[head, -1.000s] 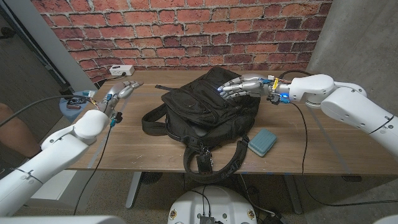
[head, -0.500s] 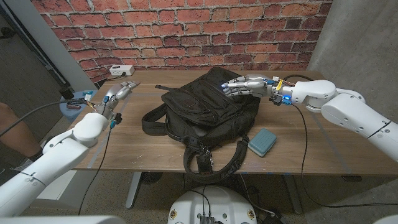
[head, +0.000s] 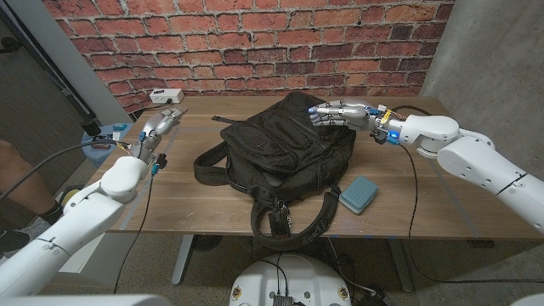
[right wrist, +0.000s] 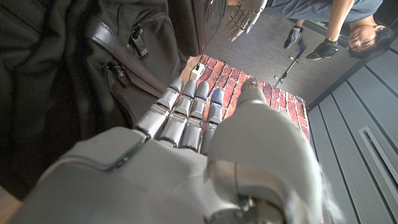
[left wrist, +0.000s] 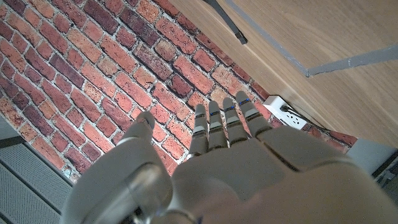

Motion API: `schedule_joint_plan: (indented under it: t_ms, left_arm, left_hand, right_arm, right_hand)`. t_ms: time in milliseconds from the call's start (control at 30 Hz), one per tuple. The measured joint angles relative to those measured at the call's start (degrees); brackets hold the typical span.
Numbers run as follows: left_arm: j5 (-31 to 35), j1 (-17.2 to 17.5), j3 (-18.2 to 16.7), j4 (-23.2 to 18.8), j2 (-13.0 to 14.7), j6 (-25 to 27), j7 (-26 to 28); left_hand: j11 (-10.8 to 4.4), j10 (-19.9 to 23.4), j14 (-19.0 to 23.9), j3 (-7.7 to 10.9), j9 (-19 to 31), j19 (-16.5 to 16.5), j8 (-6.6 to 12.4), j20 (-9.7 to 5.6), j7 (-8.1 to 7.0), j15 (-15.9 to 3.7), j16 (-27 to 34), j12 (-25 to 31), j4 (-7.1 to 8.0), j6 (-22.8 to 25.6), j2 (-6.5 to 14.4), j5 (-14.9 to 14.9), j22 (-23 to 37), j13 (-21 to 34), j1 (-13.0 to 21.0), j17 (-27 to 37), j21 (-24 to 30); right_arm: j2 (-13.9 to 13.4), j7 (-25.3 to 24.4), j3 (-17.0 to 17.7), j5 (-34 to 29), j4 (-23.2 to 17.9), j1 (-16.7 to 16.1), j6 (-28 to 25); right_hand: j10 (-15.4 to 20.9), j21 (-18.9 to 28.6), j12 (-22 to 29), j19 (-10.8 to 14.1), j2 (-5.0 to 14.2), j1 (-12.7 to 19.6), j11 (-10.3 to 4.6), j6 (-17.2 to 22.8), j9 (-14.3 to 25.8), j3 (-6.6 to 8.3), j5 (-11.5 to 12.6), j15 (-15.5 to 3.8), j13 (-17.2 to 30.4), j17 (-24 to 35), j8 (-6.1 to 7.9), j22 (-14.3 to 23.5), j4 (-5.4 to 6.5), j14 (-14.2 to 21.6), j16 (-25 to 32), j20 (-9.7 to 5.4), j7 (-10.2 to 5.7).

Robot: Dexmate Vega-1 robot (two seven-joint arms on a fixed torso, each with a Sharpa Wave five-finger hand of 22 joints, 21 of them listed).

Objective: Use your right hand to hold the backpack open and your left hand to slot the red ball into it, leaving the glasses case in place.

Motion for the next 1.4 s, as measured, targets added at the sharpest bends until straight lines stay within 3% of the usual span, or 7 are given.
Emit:
schedule_joint_plan:
  t_ms: [567, 900, 1167, 1400]
  left_arm:
    - [-0.56, -2.6, 2.15, 4.11, -1.29, -4.43, -0.04]
    - [-0.81, -3.79, 3.0, 6.85, -2.39, -7.9, 0.21]
    - [-0.82, -4.53, 3.66, 8.57, -3.17, -10.51, 0.4]
    - [-0.78, -5.25, 4.28, 9.68, -3.62, -11.9, 0.39]
  left_hand:
    - [-0.3, 0.31, 0.4, 0.64, 0.0, 0.3, 0.0, -0.31, -0.21, -0.4, 0.0, 0.23, 0.31, 0.81, -0.27, 0.0, -0.29, -0.27, -0.29, -0.26, 0.28]
    - [-0.92, 0.93, 0.18, 1.03, 0.0, 0.3, 0.0, -0.31, -0.53, -0.17, 0.0, 0.44, 0.24, 0.69, -0.19, 0.0, -0.29, -0.26, -0.37, -0.73, 0.28]
    - [-1.54, 0.72, 0.18, 1.43, 0.0, 0.3, 0.0, -0.31, -0.53, -0.17, 0.0, 0.44, 0.16, 0.69, 0.04, 0.0, -0.29, -0.54, -0.6, -1.02, 0.28]
    - [-1.73, -0.33, -0.73, 1.79, -0.13, 0.61, 0.0, -0.62, -2.1, -0.25, -0.48, 0.07, -0.2, -0.26, 0.04, 0.0, -0.55, -0.79, -0.6, -1.63, 0.28]
  right_arm:
    - [2.8, -2.76, 2.56, 0.65, 3.14, -2.43, 6.31]
    - [6.07, -4.62, 3.34, 0.53, 6.92, -3.09, 11.12]
    - [8.65, -4.9, 3.51, 0.46, 10.64, -2.89, 14.21]
    - [10.3, -4.9, 3.74, 0.62, 13.03, -2.73, 16.26]
  right_hand:
    - [-0.51, 0.15, -0.42, 0.01, -0.08, -0.52, -0.1, 0.01, -0.27, 0.0, 0.0, -0.2, -0.27, -0.22, 0.4, 0.0, 0.0, -1.02, 0.0, 0.0, 0.0]
    - [-1.8, 0.15, -1.04, -0.01, 0.37, -0.97, -0.77, -0.82, -0.27, 0.2, -0.28, -0.2, -0.49, -0.22, 0.4, 0.15, 0.2, -1.84, 0.0, -0.01, -0.83]
    - [-1.85, 0.61, -1.26, 0.01, 0.37, -0.97, -0.81, -1.04, -0.53, 0.25, -0.44, 0.0, -0.5, -0.21, 0.4, 0.15, 0.25, -2.04, 0.0, -0.85, -1.06]
    - [-2.69, 0.61, -1.47, 0.01, 0.37, -0.97, -1.05, -1.38, -0.53, 0.43, -0.44, 0.0, -0.7, -0.49, 0.4, 0.15, 0.06, -2.66, 0.0, -1.05, -1.39]
